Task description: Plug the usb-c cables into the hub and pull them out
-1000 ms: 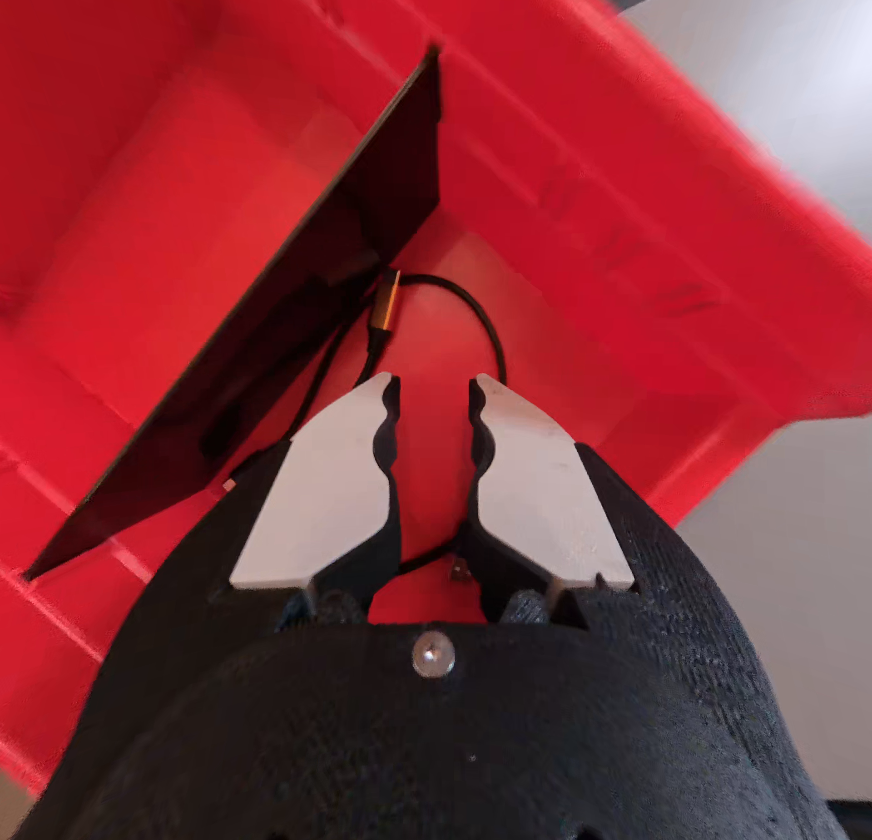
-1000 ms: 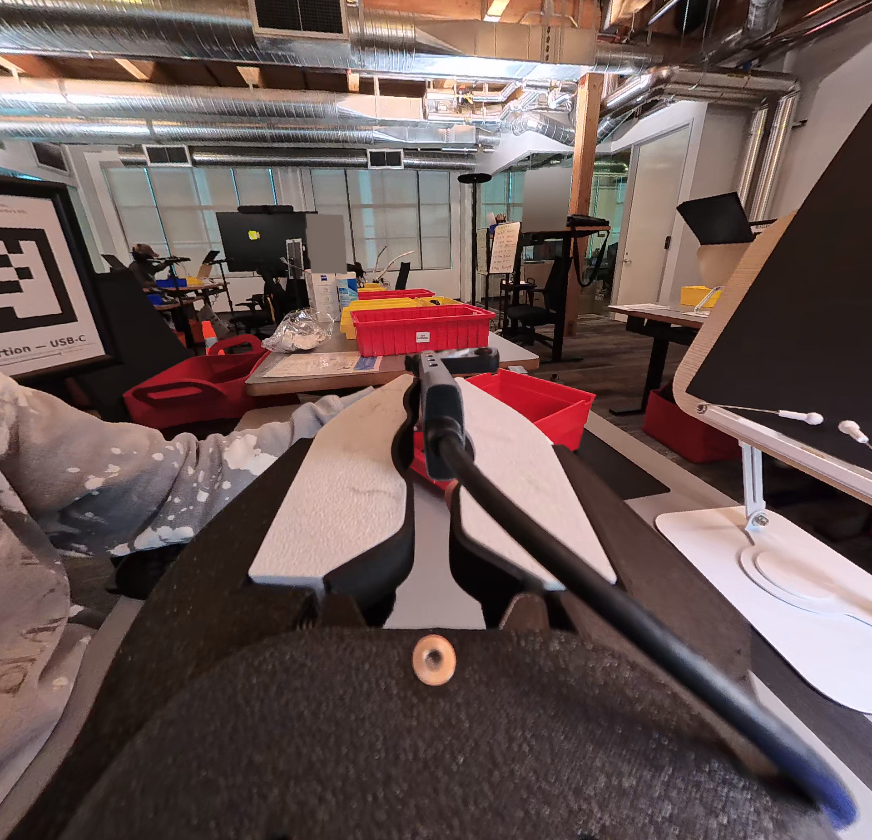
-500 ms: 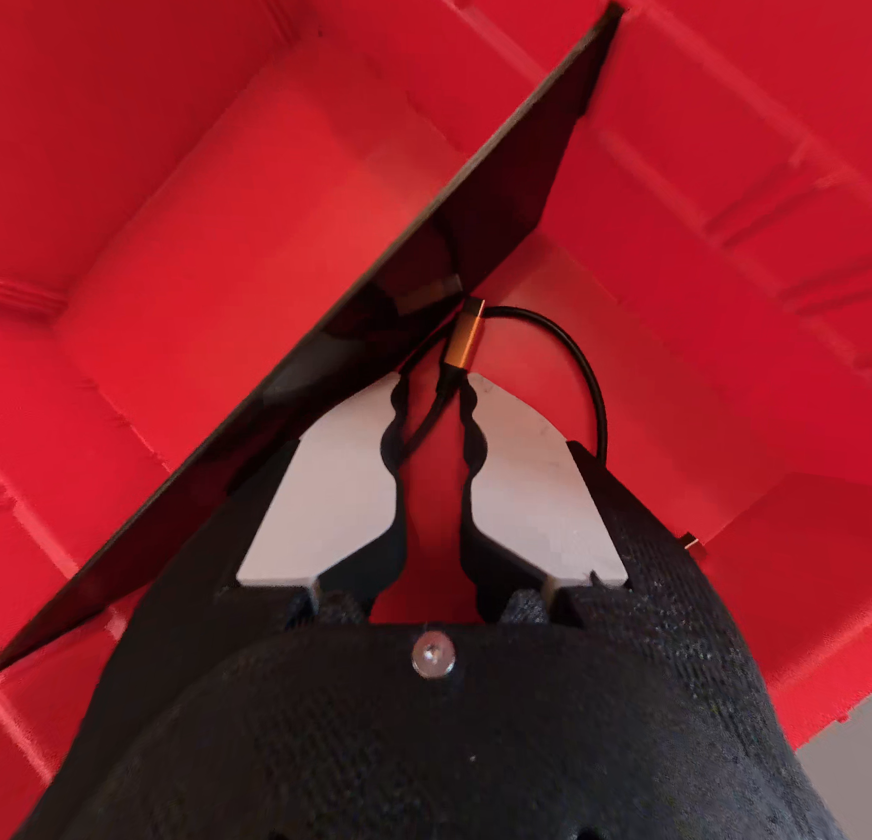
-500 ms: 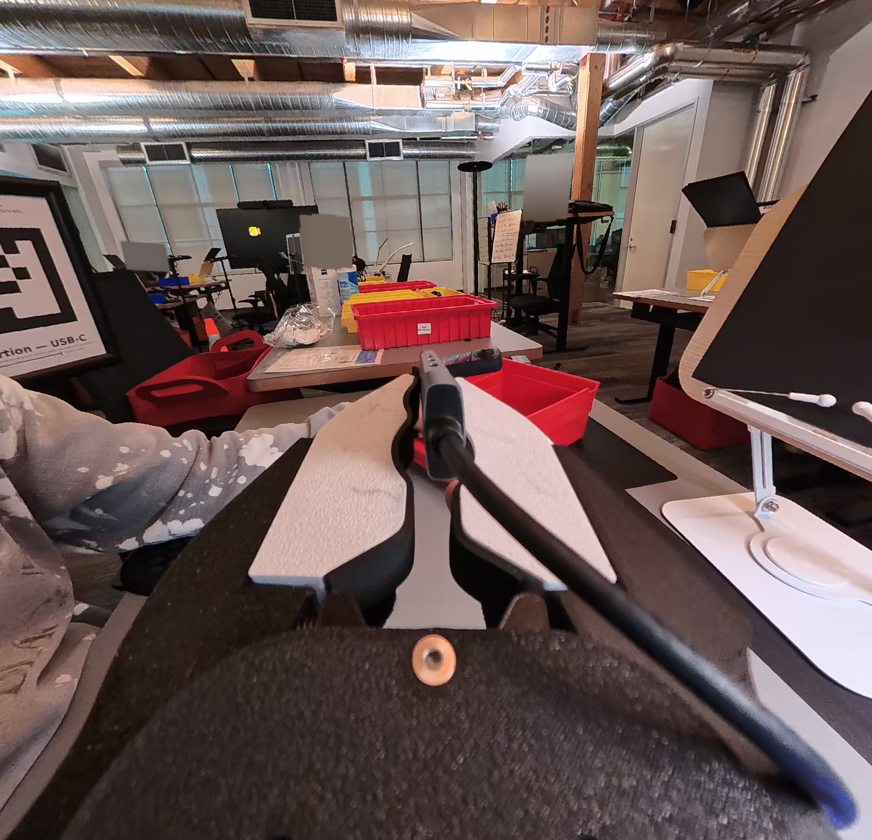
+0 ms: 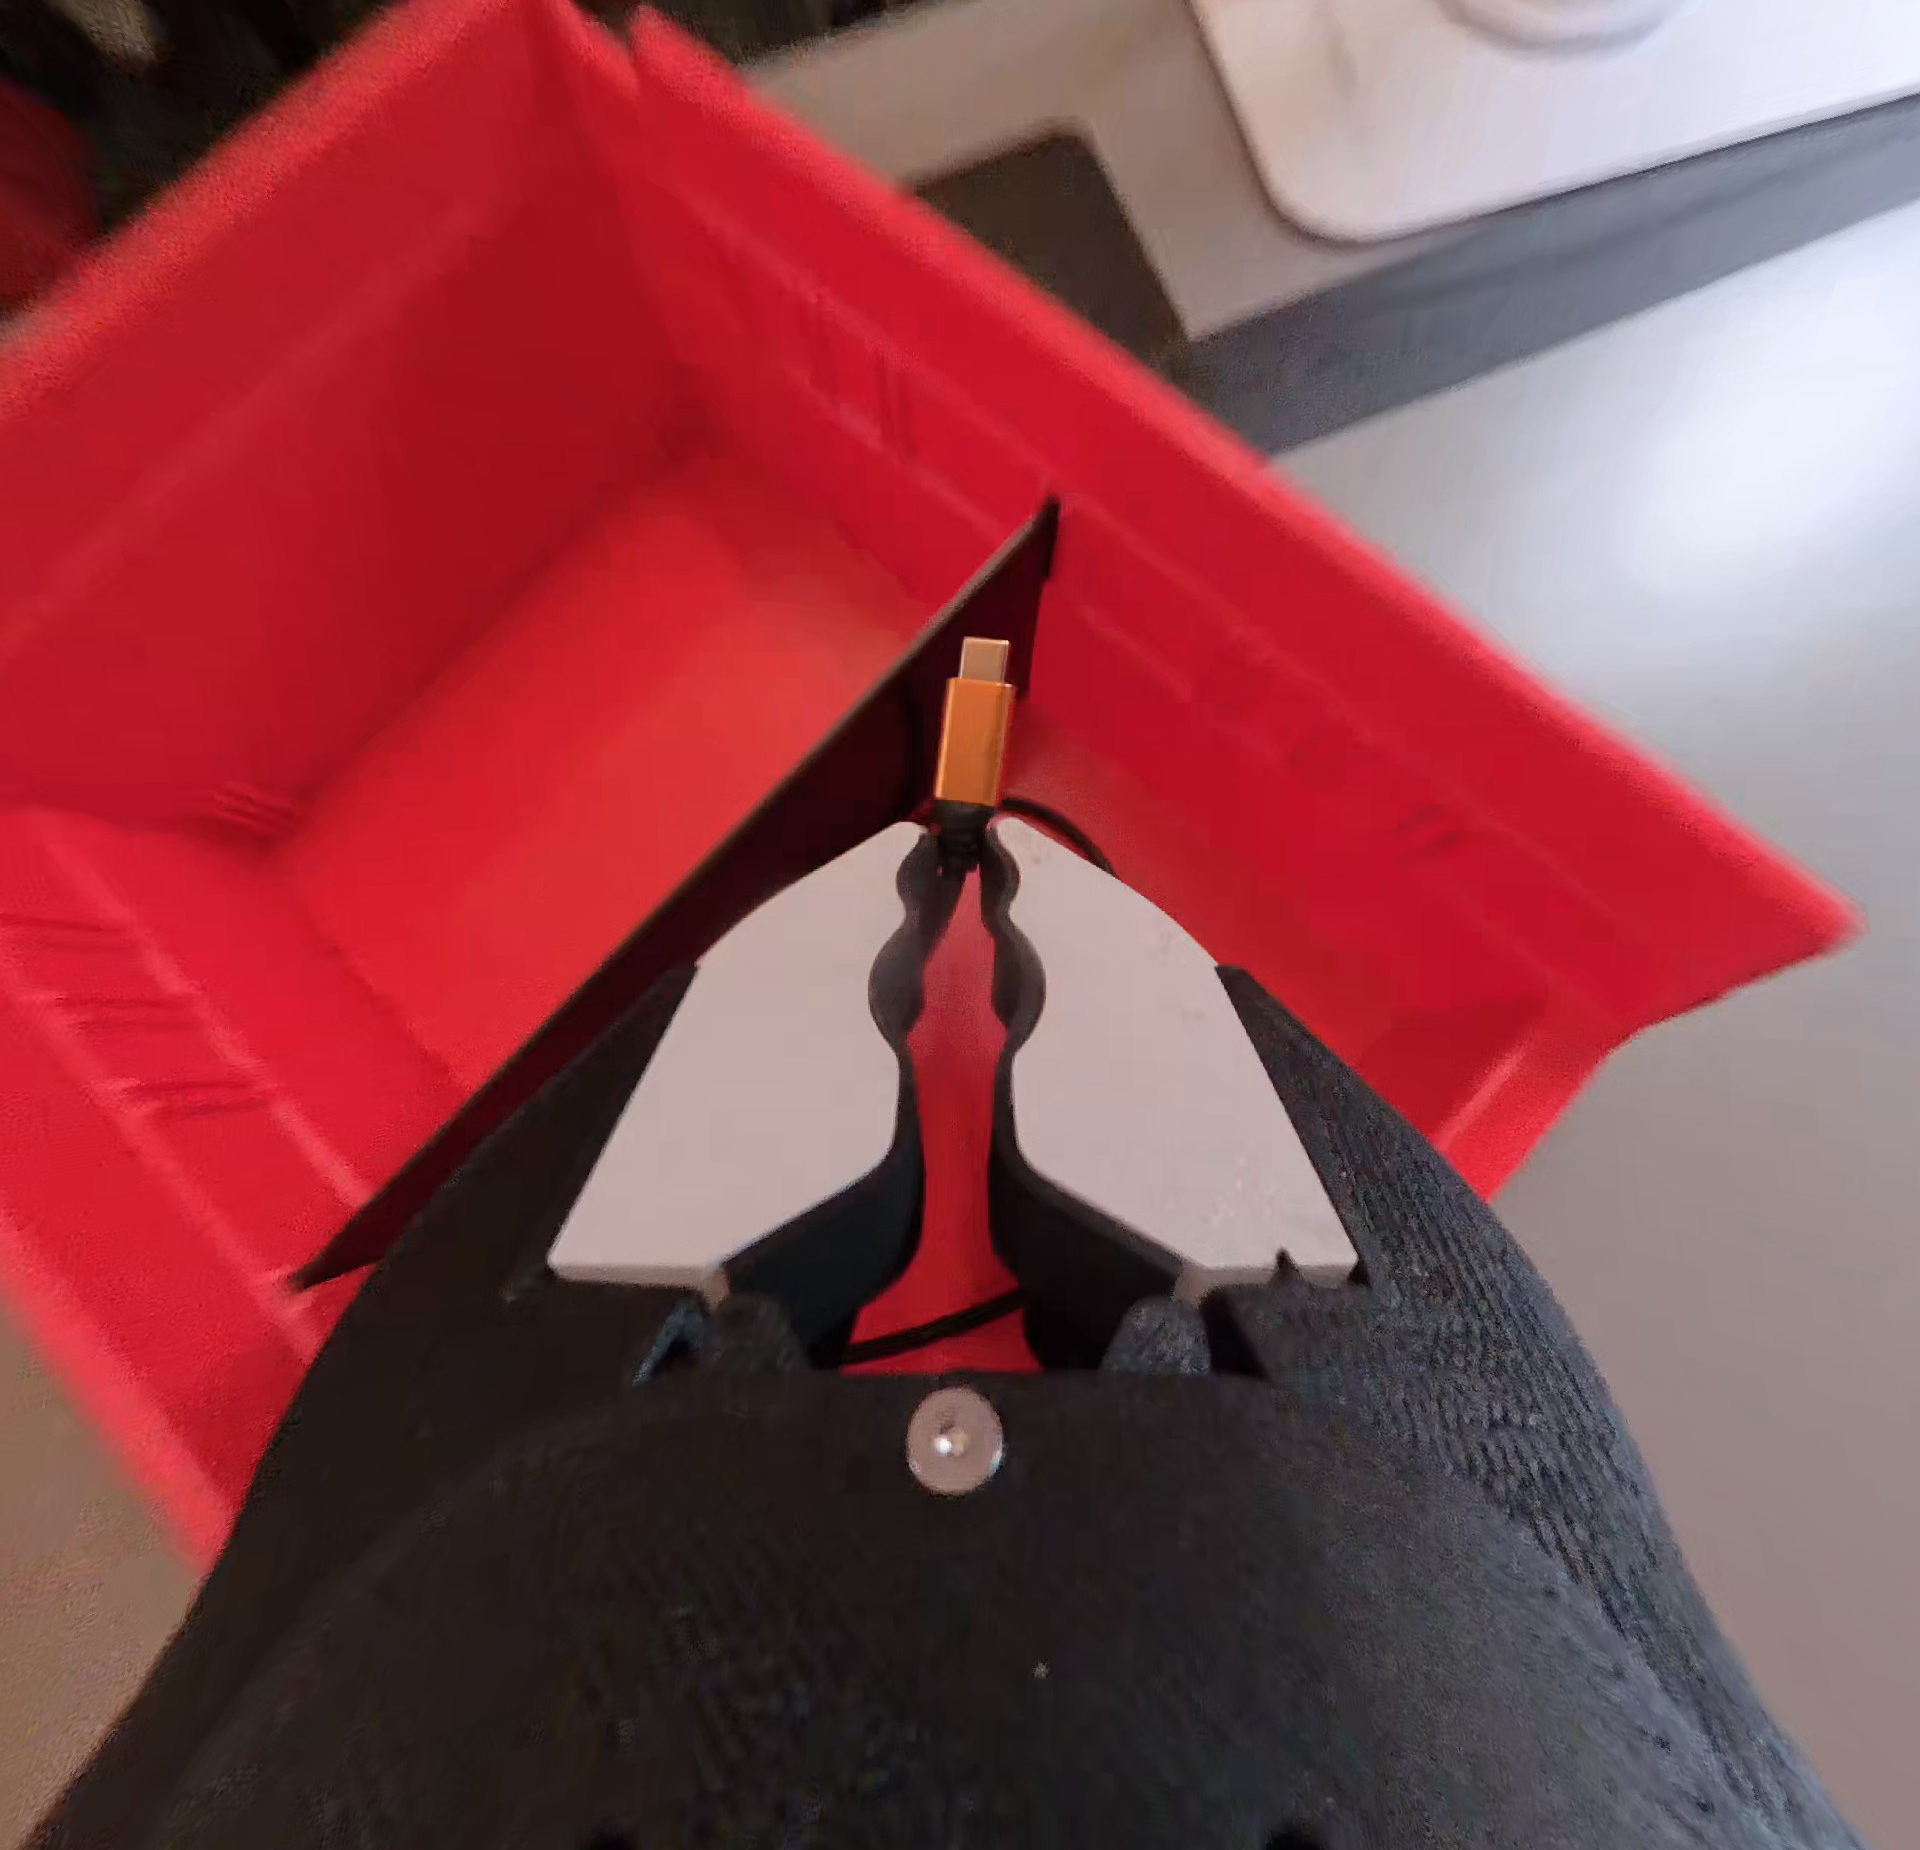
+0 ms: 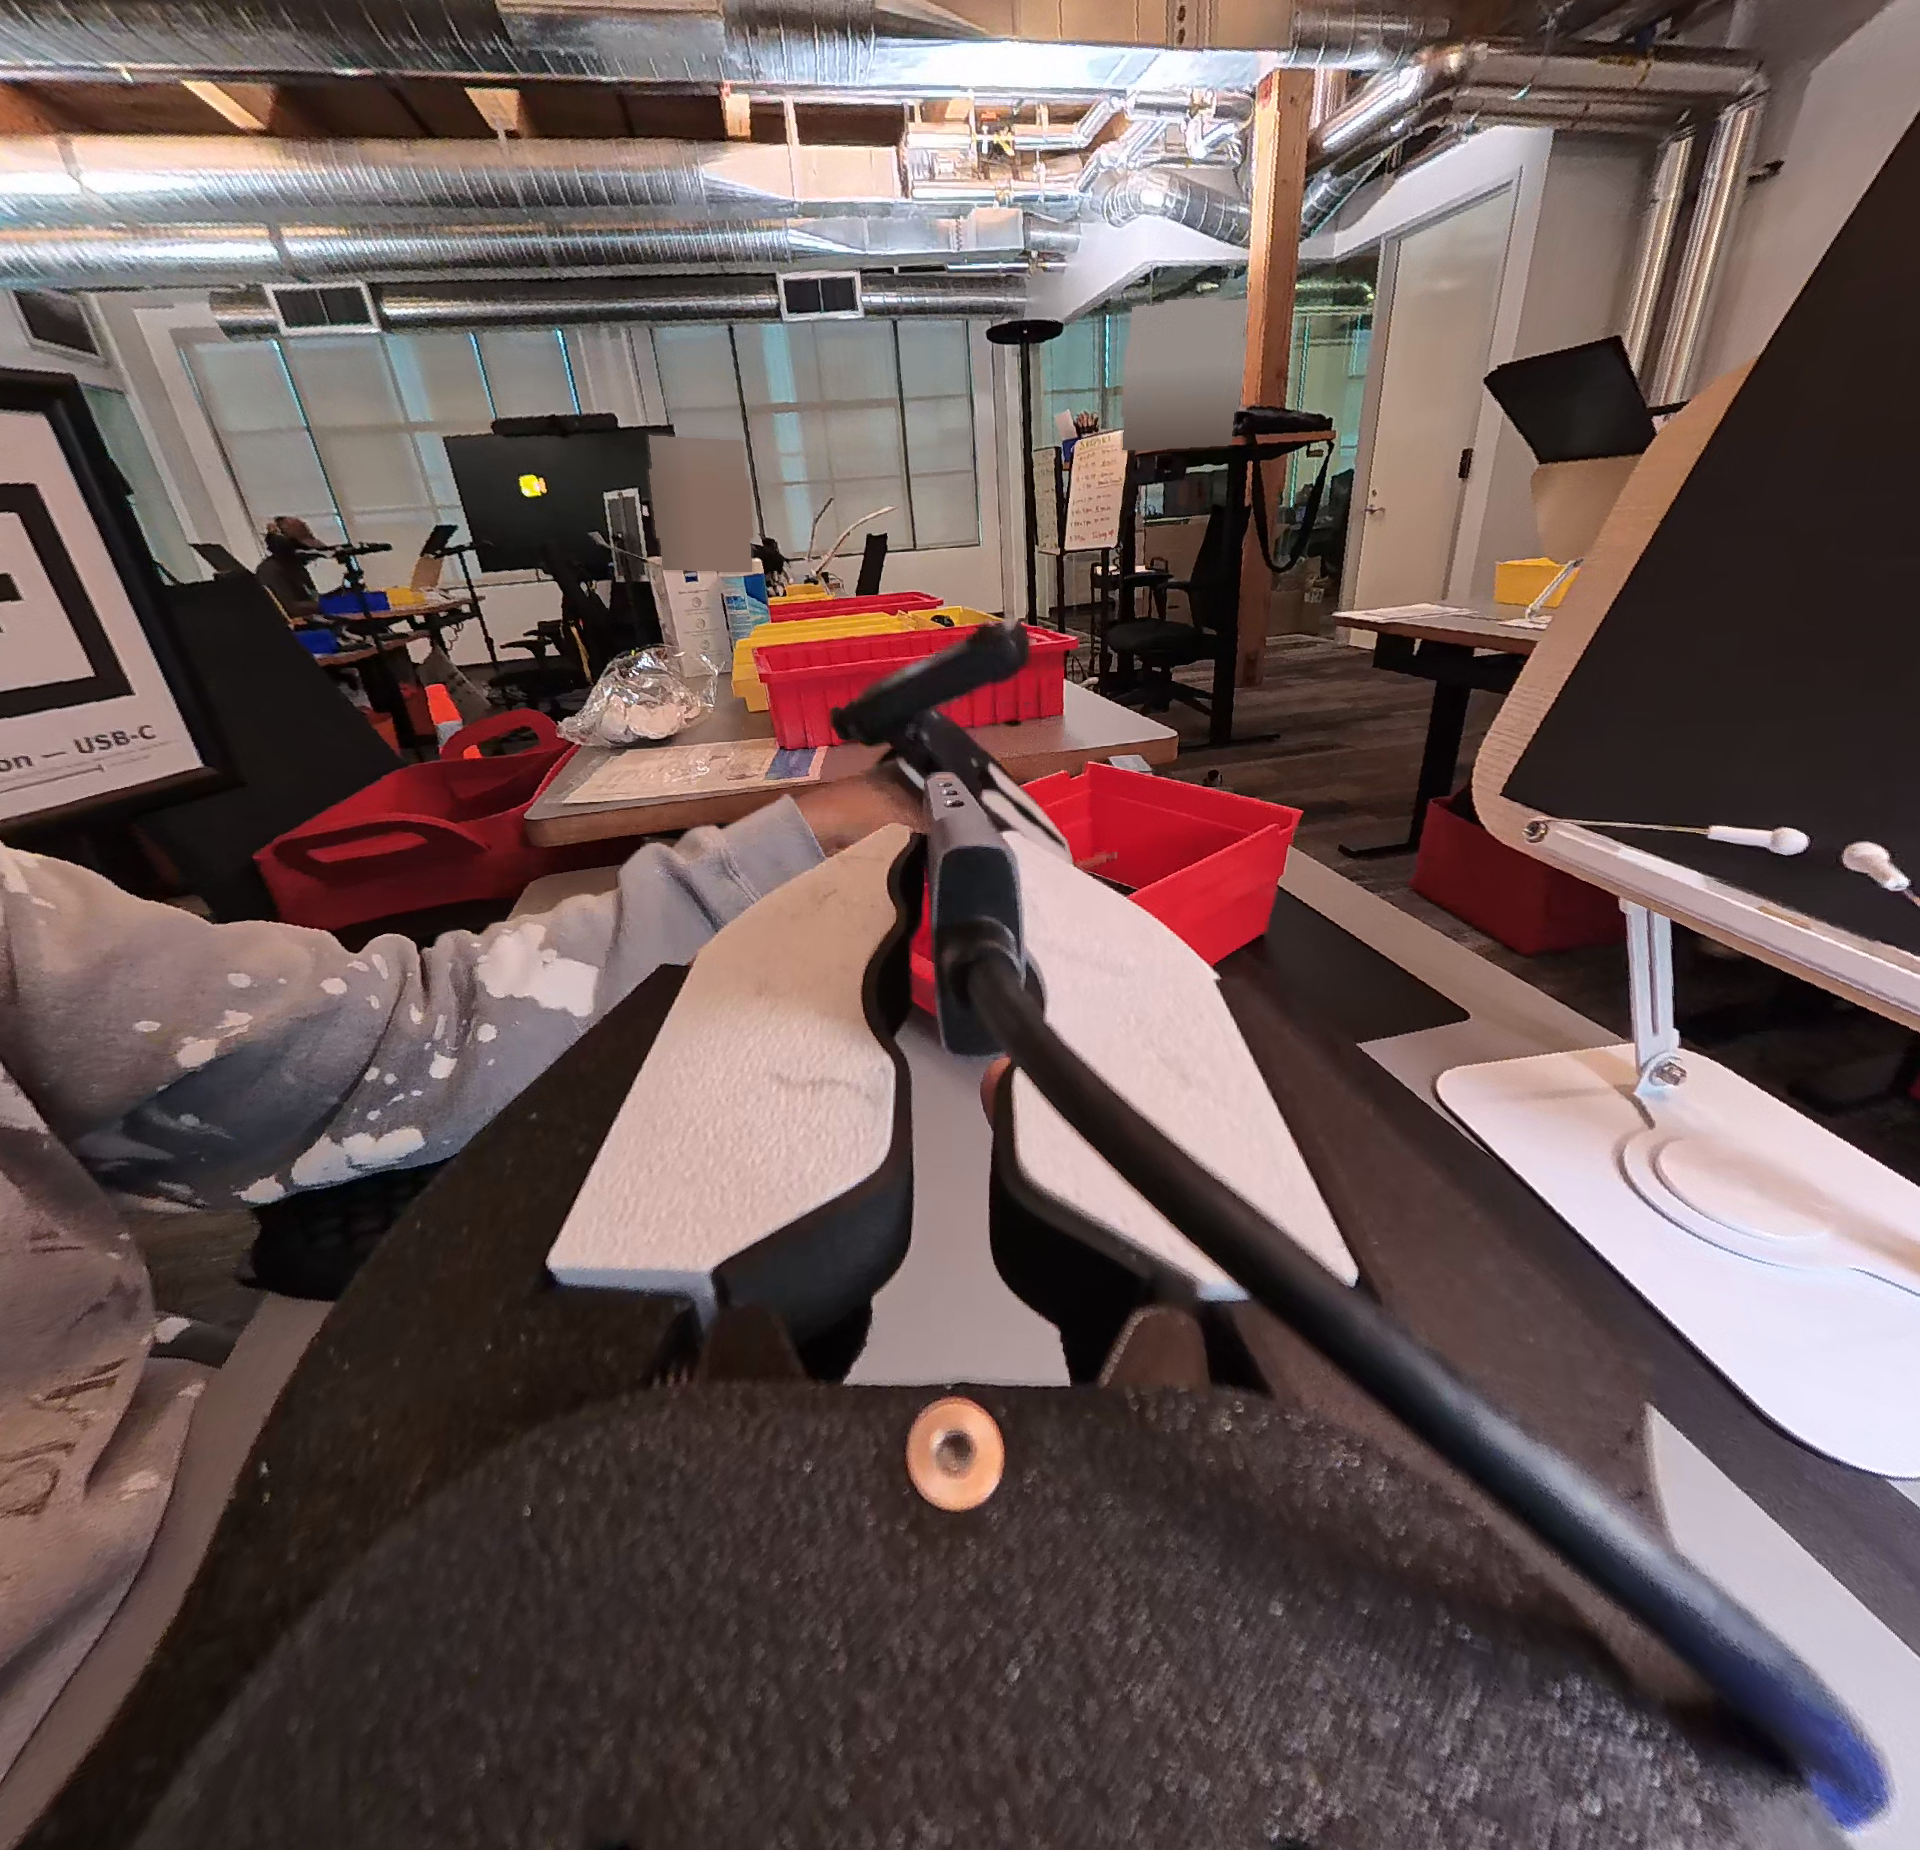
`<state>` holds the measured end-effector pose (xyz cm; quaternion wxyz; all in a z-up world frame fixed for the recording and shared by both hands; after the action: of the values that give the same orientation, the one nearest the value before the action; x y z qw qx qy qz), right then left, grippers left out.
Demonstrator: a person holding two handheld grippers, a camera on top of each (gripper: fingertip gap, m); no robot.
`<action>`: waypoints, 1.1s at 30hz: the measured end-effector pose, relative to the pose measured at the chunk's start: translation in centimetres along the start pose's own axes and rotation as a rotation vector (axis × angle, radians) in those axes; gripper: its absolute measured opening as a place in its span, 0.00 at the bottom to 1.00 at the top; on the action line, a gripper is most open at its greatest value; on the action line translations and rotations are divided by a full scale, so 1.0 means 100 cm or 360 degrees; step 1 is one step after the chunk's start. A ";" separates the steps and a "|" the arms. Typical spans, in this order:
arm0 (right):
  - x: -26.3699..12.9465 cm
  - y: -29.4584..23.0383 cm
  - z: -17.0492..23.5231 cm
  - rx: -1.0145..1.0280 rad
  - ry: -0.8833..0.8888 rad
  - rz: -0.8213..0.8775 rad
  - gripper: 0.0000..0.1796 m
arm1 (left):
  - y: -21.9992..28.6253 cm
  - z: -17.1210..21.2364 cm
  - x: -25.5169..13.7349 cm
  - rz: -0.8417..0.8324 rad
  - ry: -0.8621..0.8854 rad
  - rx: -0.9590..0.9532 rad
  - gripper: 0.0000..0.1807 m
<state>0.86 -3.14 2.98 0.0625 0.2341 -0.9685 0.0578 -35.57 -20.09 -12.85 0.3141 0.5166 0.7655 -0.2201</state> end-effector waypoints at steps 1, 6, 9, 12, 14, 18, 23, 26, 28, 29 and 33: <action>0.000 0.000 0.000 -0.0001 0.0003 0.0002 0.05 | 0.003 -0.012 -0.014 -0.0029 0.0079 0.0027 0.05; 0.000 -0.003 -0.002 -0.0023 0.0003 0.0001 0.05 | 0.029 -0.065 -0.089 -0.0177 0.0523 0.0211 0.04; 0.000 -0.005 -0.003 -0.0029 0.0010 -0.0001 0.05 | 0.048 -0.085 -0.126 -0.0266 0.0729 0.0327 0.04; -0.001 -0.006 -0.005 -0.0031 0.0019 0.0001 0.05 | 0.066 -0.096 -0.155 -0.0312 0.0874 0.0425 0.04; -0.001 -0.006 -0.006 -0.0033 0.0025 0.0002 0.05 | 0.078 -0.101 -0.169 -0.0341 0.0934 0.0487 0.04; -0.002 -0.007 -0.008 -0.0041 0.0030 0.0003 0.05 | 0.100 -0.108 -0.196 -0.0366 0.1063 0.0584 0.04; -0.004 -0.006 -0.009 -0.0040 0.0040 0.0007 0.05 | 0.124 -0.112 -0.230 -0.0302 0.1273 0.0640 0.04; -0.003 -0.007 -0.009 -0.0039 0.0038 0.0005 0.05 | 0.124 -0.112 -0.242 -0.0326 0.1364 0.0639 0.04; -0.002 -0.008 -0.008 -0.0044 0.0032 0.0003 0.05 | 0.120 -0.112 -0.246 -0.0371 0.1402 0.0631 0.04; -0.002 -0.008 -0.007 -0.0048 0.0029 0.0002 0.05 | 0.120 -0.112 -0.249 -0.0375 0.1415 0.0630 0.04; -0.001 -0.007 -0.005 -0.0036 0.0021 -0.0001 0.05 | 0.133 -0.111 -0.255 -0.0258 0.1440 0.0673 0.04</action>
<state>1.33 -3.63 3.54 0.0714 0.2334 -0.9686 0.0484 -19.18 -24.47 12.85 -0.1787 0.5513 0.8014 -0.1481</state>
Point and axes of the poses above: each gripper's, where its closed fingertips meet, x out along the fingers, z out of its underside, y = z × x across the jaws, the point moved 3 cm from there along -x, back along the fingers, and after that the axes turned 5 degrees about z, right-handed, at the moved point
